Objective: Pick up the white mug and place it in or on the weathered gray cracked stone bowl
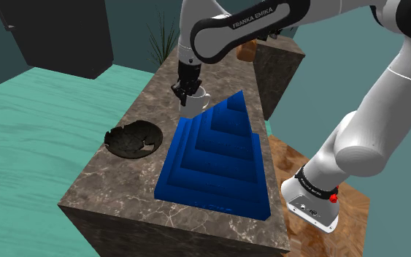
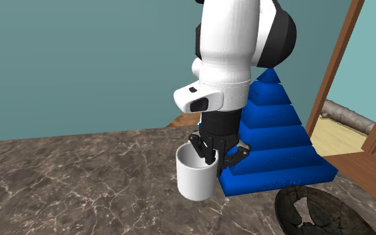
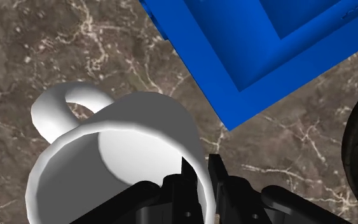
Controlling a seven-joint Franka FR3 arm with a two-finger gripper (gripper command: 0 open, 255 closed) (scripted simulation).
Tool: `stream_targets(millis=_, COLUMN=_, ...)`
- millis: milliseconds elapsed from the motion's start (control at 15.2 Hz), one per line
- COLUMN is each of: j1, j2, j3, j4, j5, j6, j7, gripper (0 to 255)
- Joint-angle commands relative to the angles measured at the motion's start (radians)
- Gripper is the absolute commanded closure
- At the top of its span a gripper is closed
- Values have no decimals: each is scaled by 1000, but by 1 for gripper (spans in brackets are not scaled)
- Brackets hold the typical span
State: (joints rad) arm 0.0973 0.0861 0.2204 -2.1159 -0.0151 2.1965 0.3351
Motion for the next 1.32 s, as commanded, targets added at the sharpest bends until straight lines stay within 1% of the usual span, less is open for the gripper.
stream_targets(millis=0, j1=0, j2=-14, j3=1, j4=14, j5=4, j6=-27, j7=-2, gripper=255)
stream_targets(millis=1056, j1=-3, j2=-89, j3=0, j4=147, j5=23, j6=-234, j7=-15, gripper=255)
stream_targets(millis=1254, j1=33, j2=-58, j3=35, j4=193, j5=15, j6=-249, j7=59, gripper=255)
